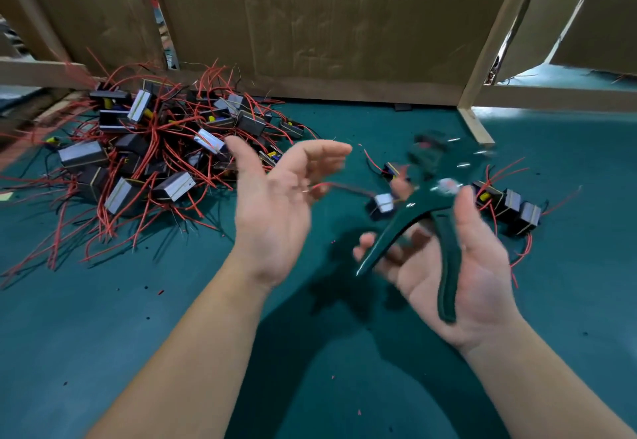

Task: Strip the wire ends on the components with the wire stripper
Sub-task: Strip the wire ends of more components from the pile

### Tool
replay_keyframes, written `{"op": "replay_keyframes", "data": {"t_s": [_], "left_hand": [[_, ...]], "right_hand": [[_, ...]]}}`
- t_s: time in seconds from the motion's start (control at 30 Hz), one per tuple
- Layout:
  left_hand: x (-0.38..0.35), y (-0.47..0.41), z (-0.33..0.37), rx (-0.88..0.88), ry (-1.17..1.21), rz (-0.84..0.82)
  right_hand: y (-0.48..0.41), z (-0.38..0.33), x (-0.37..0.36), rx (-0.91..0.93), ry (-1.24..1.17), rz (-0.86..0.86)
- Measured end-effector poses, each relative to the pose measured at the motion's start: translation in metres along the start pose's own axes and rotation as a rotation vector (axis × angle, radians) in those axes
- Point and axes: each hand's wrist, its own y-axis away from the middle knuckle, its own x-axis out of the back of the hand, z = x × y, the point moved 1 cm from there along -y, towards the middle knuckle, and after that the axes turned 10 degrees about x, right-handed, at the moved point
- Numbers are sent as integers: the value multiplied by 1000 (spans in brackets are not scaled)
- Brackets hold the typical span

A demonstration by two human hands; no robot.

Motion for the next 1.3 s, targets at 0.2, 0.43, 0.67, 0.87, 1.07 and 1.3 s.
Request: {"op": "replay_keyframes", "data": {"t_s": [0.2,0.43,0.67,0.87,1.07,1.3], "left_hand": [[47,-3,-2,126,-1230,808],[77,-2,0,398,-1439,966],[94,-1,7,329,-1388,1111],[74,-4,8,-130,-1083,983],[70,-5,14,-290,-768,1077],[52,1,16,-766,-774,995]], "right_hand": [[-4,-17,11,257,29,169],[0,-19,8,284,68,49],[1,-4,2,-205,-64,-158],[-15,2,4,-254,-38,49],[-23,-5,15,-43,-9,236],[-15,-12,17,21,29,82]]}}
